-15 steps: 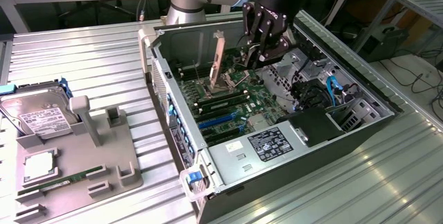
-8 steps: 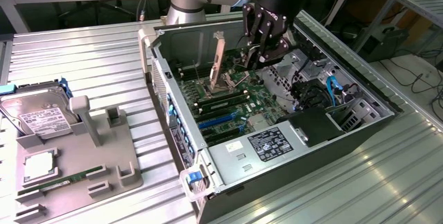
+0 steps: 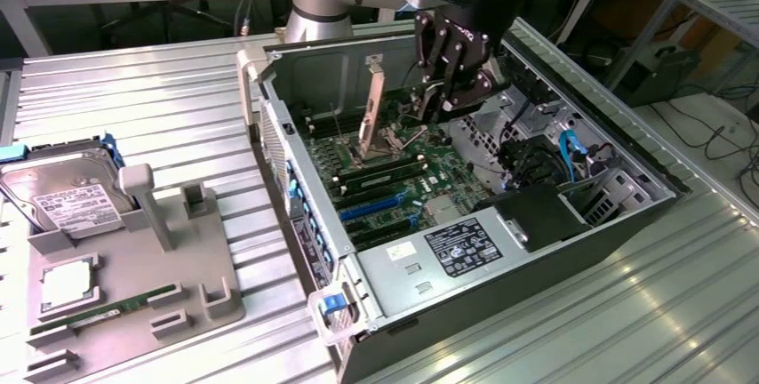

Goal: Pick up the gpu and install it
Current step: 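Insert the gpu into the slot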

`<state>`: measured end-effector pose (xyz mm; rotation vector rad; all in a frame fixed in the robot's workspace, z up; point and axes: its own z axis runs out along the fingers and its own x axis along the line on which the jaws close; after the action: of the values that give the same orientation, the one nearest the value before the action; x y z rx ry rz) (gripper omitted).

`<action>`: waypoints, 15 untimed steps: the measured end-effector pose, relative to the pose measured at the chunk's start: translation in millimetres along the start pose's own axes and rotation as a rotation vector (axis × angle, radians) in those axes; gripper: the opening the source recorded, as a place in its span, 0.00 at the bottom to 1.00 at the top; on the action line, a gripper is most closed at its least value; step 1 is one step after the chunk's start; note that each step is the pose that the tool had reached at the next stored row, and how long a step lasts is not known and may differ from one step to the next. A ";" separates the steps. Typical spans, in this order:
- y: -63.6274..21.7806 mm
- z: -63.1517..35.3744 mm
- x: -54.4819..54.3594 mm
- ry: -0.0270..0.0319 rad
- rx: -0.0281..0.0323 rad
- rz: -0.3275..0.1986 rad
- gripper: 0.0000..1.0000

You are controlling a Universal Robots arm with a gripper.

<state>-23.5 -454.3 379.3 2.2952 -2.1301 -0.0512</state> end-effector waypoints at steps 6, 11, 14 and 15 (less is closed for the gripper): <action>-0.2 5.4 0.1 0.0001 0.0000 0.000 0.28; -0.3 9.9 0.3 0.0001 0.0000 0.000 0.28; -0.4 12.2 0.4 0.0001 0.0000 0.000 0.28; -0.4 12.9 0.5 0.0001 0.0000 0.000 0.28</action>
<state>-23.5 -454.5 366.5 2.2952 -2.1300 -0.0511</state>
